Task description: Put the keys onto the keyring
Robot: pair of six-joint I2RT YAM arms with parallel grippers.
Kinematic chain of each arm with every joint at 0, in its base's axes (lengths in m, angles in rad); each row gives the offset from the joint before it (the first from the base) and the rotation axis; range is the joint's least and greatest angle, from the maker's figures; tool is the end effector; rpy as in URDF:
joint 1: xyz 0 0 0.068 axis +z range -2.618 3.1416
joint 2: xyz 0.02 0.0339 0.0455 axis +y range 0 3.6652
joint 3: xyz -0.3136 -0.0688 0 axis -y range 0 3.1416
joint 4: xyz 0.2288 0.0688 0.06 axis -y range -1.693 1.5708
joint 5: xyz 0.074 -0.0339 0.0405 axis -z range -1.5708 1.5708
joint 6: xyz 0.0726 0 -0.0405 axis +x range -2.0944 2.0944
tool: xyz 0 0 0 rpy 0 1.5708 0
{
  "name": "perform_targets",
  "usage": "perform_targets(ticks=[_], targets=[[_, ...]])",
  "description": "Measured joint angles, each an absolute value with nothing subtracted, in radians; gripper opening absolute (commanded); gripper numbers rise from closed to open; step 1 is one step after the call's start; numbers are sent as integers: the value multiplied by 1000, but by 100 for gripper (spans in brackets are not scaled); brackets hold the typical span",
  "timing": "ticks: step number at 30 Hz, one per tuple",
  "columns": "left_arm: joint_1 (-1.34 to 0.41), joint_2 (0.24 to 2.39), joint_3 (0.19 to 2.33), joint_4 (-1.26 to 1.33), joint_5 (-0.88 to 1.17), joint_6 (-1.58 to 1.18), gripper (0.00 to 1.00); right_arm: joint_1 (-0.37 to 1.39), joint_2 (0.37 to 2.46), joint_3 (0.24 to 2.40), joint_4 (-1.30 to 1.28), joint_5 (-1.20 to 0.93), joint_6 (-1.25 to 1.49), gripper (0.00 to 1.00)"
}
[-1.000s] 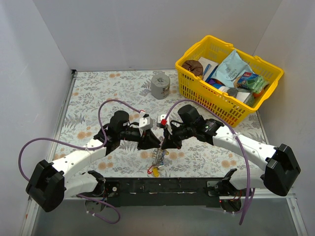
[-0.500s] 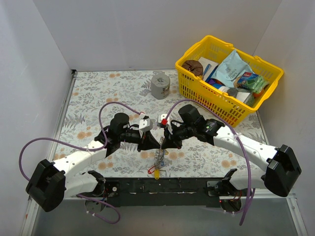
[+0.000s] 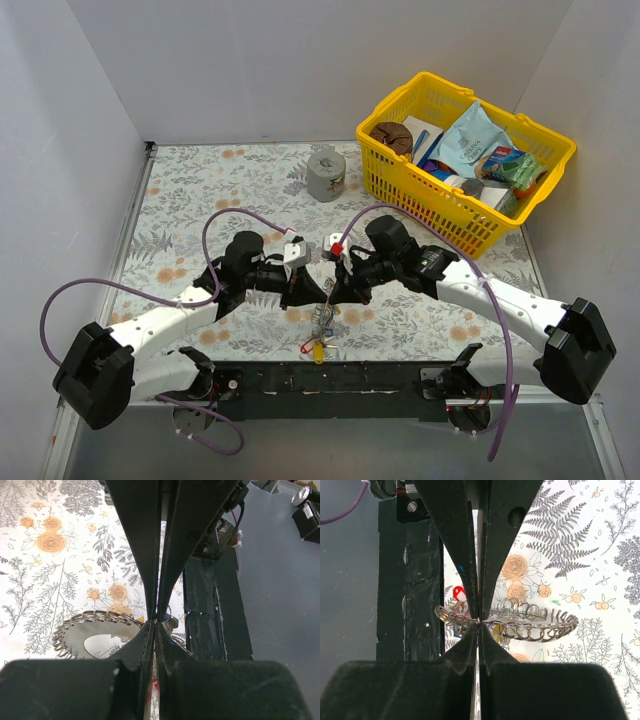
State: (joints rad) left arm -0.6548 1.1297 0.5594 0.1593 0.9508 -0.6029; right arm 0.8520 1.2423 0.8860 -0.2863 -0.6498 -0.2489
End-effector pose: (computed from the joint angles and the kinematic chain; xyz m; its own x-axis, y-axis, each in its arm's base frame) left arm 0.1366 -0.1794 0.2776 -0.7972 0.1967 -0.5707 0.5992 0.1433 -0.7877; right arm 0.1379 0.2244 0.3078 -0.1563 -0.4765 -0.8652 -0.9871 0.0437 0.1542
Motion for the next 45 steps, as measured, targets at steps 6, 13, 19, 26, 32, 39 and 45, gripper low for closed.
perform_targets(ticks=[6,13,19,26,32,39,45], targets=[[-658,1040,493,230,878,-656,0,852,1224,866,-227,-652,-208,12],[-659,934,369,386,790,-768,0,854,1169,826,-120,-654,-141,41],[-659,900,302,466,734,-822,0,853,1093,781,-32,-626,-92,62],[-659,872,245,578,695,-871,0,852,1046,739,37,-606,-57,61],[-659,855,223,645,692,-892,0,852,1053,736,68,-633,-43,51],[-659,832,223,672,703,-895,0,852,1085,714,136,-678,-10,49],[-659,822,223,675,719,-897,0,852,1101,689,183,-695,17,45]])
